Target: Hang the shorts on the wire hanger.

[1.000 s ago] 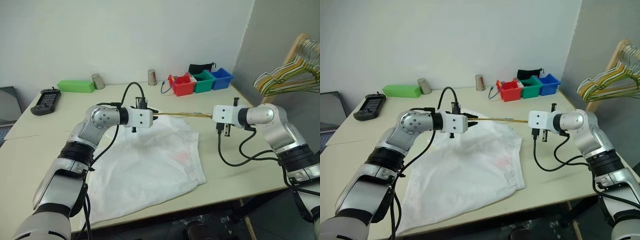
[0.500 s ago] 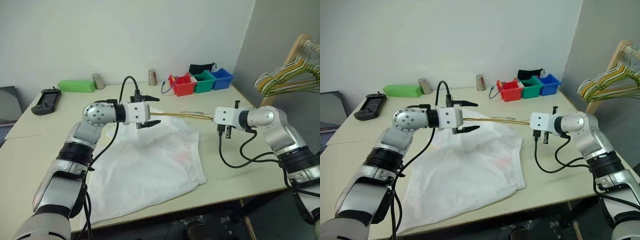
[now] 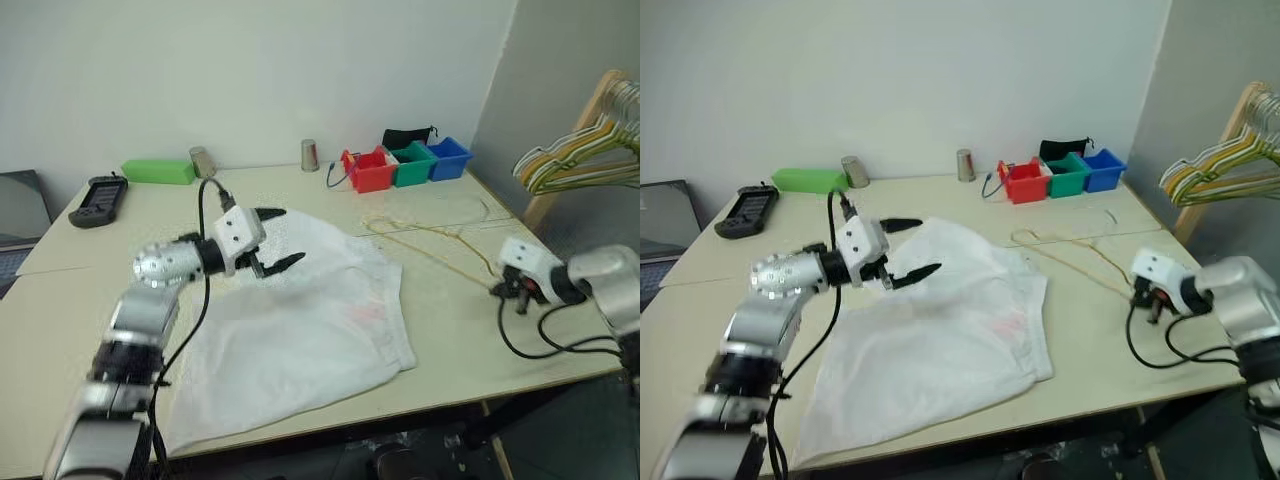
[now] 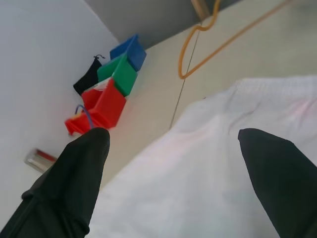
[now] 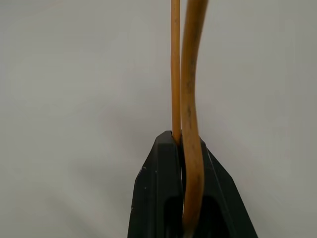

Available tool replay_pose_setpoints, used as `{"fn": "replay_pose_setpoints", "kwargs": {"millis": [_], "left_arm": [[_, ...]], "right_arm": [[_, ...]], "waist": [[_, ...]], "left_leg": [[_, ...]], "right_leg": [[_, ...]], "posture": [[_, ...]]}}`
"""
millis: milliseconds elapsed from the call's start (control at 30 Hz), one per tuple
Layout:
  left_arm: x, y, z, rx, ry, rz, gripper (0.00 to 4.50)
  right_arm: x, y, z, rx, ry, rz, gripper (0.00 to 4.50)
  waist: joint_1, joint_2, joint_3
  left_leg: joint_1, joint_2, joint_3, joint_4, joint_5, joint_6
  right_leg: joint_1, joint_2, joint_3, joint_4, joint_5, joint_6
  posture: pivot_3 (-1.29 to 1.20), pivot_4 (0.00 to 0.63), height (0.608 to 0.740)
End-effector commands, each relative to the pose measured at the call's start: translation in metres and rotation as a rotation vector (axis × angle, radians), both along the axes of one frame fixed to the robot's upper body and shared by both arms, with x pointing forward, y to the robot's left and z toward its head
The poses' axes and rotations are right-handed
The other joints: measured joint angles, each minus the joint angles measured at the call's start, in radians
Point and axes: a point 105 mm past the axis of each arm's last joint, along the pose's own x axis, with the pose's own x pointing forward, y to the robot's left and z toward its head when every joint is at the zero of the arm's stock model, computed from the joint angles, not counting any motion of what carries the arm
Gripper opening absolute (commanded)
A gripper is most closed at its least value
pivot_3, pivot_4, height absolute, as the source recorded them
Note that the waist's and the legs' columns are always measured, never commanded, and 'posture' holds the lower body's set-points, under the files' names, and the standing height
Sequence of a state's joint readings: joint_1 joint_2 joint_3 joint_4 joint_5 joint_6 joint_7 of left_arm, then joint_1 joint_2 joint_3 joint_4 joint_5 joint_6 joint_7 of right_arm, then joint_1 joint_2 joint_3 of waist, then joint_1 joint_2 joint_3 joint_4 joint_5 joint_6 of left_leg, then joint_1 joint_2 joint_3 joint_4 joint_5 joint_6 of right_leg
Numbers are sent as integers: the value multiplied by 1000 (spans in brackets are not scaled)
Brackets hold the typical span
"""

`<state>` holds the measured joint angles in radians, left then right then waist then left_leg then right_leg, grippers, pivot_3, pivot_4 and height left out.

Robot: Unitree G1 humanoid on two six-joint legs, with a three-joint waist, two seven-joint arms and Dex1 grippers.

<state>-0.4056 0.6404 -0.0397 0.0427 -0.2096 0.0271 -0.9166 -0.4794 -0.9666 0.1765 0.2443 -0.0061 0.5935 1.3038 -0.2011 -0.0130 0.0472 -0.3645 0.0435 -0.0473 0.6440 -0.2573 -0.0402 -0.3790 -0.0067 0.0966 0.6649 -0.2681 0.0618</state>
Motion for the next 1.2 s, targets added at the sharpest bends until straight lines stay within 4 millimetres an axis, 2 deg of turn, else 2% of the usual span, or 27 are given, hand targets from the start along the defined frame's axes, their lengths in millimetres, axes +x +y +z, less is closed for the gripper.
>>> {"fn": "replay_pose_setpoints", "kwargs": {"millis": [33, 100, 233, 400, 533, 867, 1033, 1100, 1200], "left_arm": [[-31, -22, 6, -97, 16, -29, 4440], [-41, -28, 0, -123, 50, -24, 4440], [-61, -36, -10, -129, 90, -24, 4440], [-65, -36, -13, -127, 91, 5, 4440], [-70, -38, -16, -83, 74, -21, 4440], [-70, -37, -21, -46, 64, -38, 4440], [-68, -38, -21, -33, 56, -53, 4440], [-64, -40, -17, -34, 44, -59, 4440], [-62, -41, -14, -26, 31, -66, 4440]], "right_arm": [[-36, 15, 15, 234, 219, -67, 0], [-49, 15, 13, 276, 300, -106, 0], [-78, -2, 2, 311, 462, -219, 0], [-95, -11, -3, 347, 557, -299, 0], [-118, -13, -12, 359, 644, -313, 0], [-122, 1, -12, 411, 653, -317, 0], [-121, 23, -4, 468, 667, -249, 0], [-117, 35, -11, 497, 682, -239, 0], [-116, 42, -20, 512, 703, -256, 0]], "waist": [[5, 0, 0], [9, 0, 0], [22, 0, 0], [40, 0, 0], [51, -1, 0], [64, -2, 1], [63, -2, 2], [62, -5, 3], [63, -8, 6]], "left_leg": [[0, 0, 0, 0, 0, 0], [2, 0, 0, 1, 0, 0], [3, 0, 0, 1, 0, 0], [3, -1, 0, 1, 0, -1], [3, -1, 0, 1, 0, -1], [2, -1, 1, 1, -1, -1], [2, -1, 1, 1, -1, -1], [2, 0, 1, 1, -1, -1], [2, 0, 0, 1, -1, -2]], "right_leg": [[0, 0, 0, 0, -2, 3], [2, 0, -1, 0, -2, 3], [6, 1, -1, -2, -3, 3], [5, 1, 0, -3, -3, 3], [5, 1, 0, -3, -3, 3], [5, 1, 1, -4, -6, -3], [5, 1, 1, -4, -6, -3], [5, 2, 1, -4, -7, -3], [5, 4, 1, -4, -6, -3]], "posture": [[-110, 6, 740], [-102, 7, 740], [-87, 4, 740], [-72, 2, 740], [-66, 1, 740], [-76, 14, 740], [-85, 21, 740], [-84, 23, 740], [-78, 26, 740]]}}
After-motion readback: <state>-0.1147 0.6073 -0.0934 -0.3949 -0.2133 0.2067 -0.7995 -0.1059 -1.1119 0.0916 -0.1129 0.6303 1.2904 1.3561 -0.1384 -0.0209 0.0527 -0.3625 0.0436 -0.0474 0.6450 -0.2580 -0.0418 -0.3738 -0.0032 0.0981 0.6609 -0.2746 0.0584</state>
